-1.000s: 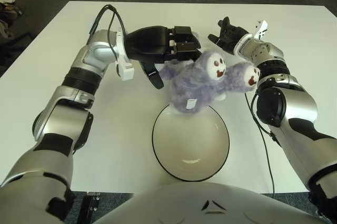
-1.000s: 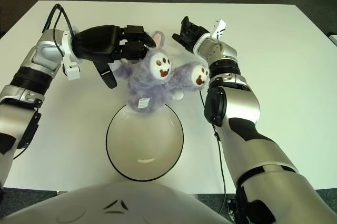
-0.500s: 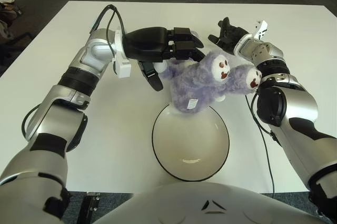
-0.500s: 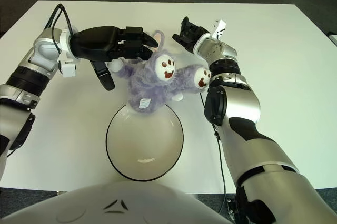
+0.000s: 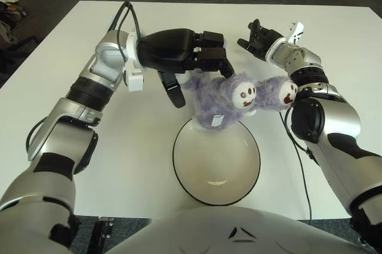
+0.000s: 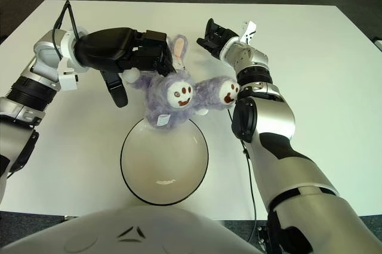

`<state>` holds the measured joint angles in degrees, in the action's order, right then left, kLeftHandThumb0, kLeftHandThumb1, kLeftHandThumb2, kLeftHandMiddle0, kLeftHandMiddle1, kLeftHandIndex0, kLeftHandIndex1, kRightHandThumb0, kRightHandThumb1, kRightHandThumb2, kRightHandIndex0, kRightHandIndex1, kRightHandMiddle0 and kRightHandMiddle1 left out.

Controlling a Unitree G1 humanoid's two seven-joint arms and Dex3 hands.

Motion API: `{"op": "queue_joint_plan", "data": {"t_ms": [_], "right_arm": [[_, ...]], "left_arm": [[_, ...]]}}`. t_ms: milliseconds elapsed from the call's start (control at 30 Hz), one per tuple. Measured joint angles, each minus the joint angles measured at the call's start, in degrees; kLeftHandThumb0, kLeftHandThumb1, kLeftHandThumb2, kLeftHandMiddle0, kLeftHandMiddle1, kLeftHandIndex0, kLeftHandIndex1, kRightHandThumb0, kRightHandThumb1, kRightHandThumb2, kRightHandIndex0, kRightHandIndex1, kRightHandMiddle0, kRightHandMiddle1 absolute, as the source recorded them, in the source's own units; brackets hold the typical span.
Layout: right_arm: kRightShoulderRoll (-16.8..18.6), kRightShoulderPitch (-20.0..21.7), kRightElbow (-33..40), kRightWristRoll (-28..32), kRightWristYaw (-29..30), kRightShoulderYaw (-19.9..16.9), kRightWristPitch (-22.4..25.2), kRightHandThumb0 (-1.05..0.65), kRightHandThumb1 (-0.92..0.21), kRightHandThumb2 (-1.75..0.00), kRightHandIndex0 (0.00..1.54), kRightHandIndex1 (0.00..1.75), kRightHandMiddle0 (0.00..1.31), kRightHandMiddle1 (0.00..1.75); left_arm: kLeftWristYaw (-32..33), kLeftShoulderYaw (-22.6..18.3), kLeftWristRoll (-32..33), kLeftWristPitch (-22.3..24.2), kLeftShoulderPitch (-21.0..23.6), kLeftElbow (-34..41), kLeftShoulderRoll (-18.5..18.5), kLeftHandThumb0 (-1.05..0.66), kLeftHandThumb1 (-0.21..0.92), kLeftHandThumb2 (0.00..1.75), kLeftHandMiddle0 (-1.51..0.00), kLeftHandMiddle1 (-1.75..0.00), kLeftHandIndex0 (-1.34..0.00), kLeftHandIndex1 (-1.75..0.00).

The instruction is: Put the doll into the plate.

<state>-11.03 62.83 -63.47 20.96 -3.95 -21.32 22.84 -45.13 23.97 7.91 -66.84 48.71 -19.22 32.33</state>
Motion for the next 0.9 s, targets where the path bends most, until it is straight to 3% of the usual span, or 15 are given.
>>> {"op": "queue_joint_plan", "data": {"t_ms": [100,200,267,433,633,733,800,900], "right_arm": [[-0.03,0.00,-0.02,-0.34,-0.60,0.47,-0.15,-0.02,-0.07,-1.40,0.10,1.24,0.04,1.43],[-0.07,0.00,-0.01,-0.89,-1.68,1.07,-0.23,-0.03,-0.07,-1.40,0.12,1.23,0.05,1.44],[-0.16,0.00,0.00,-1.45,-2.36,1.54,-0.23,-0.04,-0.07,-1.39,0.13,1.21,0.06,1.44],[-0.67,-0.02,0.28,-2.22,-3.64,2.39,-0.18,-0.08,-0.10,-1.37,0.15,1.13,0.07,1.42],[-0.68,-0.02,1.19,-2.28,-3.93,2.89,-0.11,-0.07,-0.10,-1.37,0.14,1.09,0.06,1.40],[-0.62,-0.02,1.61,-2.26,-3.92,2.89,0.08,-0.06,-0.10,-1.38,0.14,1.08,0.02,1.37],[-0.60,-0.04,2.05,-2.22,-3.86,2.79,0.23,-0.05,-0.09,-1.38,0.14,1.07,0.01,1.36],[-0.60,-0.06,2.84,-2.20,-3.71,2.71,0.45,-0.05,-0.08,-1.38,0.15,1.07,0.01,1.36]], "left_arm": [[-0.30,-0.36,-0.07,0.55,-0.05,0.92,0.04,-0.50,0.36,1.01,-0.63,-1.74,-0.20,-1.64],[-0.31,-1.21,-0.50,0.33,-0.08,0.46,0.04,0.14,0.34,1.18,-0.61,-1.72,-0.14,-1.64],[-0.29,-1.97,-0.79,0.41,-0.18,-0.39,0.03,0.30,0.33,1.23,-0.61,-1.72,-0.12,-1.64],[1.55,-4.63,-4.47,1.01,-0.77,-3.43,-1.08,0.44,0.32,1.30,-0.60,-1.74,-0.04,-1.50],[7.45,-9.43,-17.19,-4.51,-0.33,-11.09,-5.01,0.40,0.50,1.05,-0.48,-1.71,-0.01,-1.33],[11.03,-12.15,-24.62,-8.17,-0.22,-12.83,-6.36,0.37,0.71,0.73,-0.38,-1.67,0.00,-1.26],[13.40,-13.65,-29.32,-10.40,0.14,-13.35,-6.79,-0.09,0.50,0.89,-0.20,-1.49,0.00,-1.20],[16.06,-14.64,-34.37,-12.54,1.08,-14.20,-6.73,-0.27,0.33,1.05,-0.07,-1.28,0.00,-1.14]]}}
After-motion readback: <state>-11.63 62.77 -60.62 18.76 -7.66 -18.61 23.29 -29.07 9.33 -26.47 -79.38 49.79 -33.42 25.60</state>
